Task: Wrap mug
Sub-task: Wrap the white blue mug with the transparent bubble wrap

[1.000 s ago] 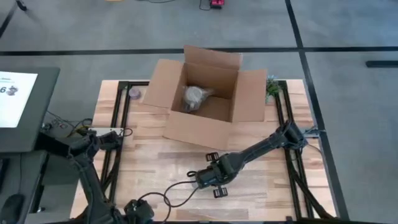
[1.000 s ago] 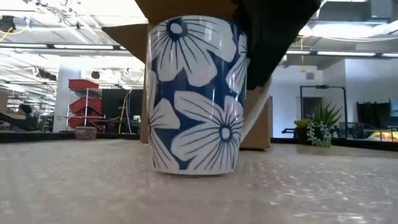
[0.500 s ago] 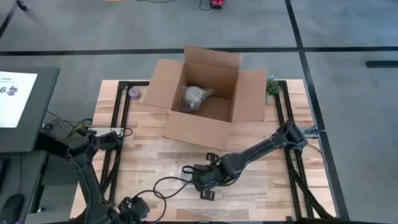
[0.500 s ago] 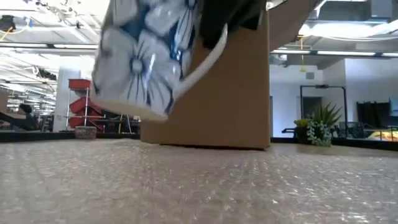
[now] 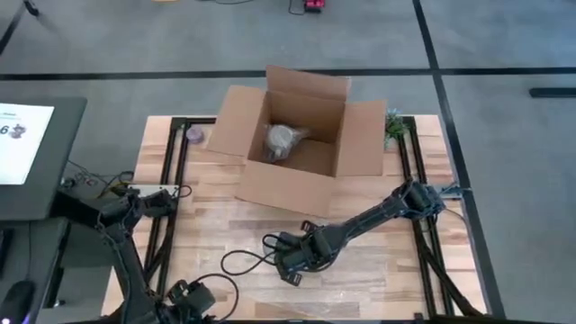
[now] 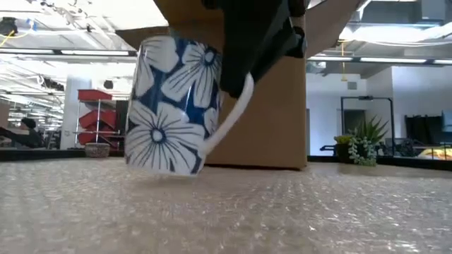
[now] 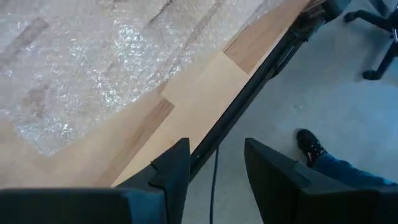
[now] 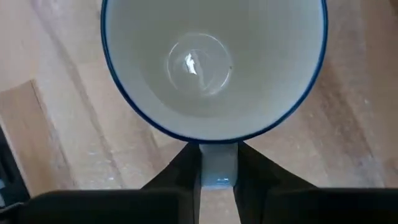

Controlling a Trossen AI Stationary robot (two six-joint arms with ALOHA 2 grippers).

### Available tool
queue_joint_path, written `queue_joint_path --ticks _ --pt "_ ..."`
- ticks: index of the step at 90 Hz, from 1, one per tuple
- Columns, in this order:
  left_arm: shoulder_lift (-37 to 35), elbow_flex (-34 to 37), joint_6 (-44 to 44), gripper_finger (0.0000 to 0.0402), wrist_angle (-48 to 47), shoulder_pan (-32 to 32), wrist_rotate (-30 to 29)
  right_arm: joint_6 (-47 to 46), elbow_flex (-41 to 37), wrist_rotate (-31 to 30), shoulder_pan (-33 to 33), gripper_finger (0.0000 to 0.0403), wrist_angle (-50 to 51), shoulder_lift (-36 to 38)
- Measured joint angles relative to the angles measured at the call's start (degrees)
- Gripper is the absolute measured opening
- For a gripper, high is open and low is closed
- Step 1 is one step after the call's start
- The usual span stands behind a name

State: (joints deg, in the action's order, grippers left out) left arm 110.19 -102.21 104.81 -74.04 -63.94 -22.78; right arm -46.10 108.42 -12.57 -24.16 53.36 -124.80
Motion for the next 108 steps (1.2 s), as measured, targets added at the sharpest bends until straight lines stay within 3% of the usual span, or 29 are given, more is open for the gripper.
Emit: queue_joint_path --ticks 33,59,80,93,108 --pt "0.0 0.0 -0.02 0.0133 0.09 0.0 -0.03 4.89 0.02 3.97 -0.11 0.0128 -3.95 -2.0" --pt "0.0 0.0 1.24 0.0133 0.43 0.0 -0.02 6.47 4.23 3.79 0.35 0.0158 3.49 1.94" --pt "0.0 0.0 5.4 0.0133 -3.34 1.29 1.63 -6.72 3.68 8.11 -6.59 0.0154 5.31 3.1" --pt "0.0 1.85 0.87 0.0132 -4.92 4.26 1.2 -19.3 -1.81 8.48 -13.67 0.0131 5.08 1.74" --pt "-0.02 6.8 -10.47 0.0123 2.06 8.46 5.4 -35.32 -10.9 10.28 -18.84 0.0102 -2.94 1.76"
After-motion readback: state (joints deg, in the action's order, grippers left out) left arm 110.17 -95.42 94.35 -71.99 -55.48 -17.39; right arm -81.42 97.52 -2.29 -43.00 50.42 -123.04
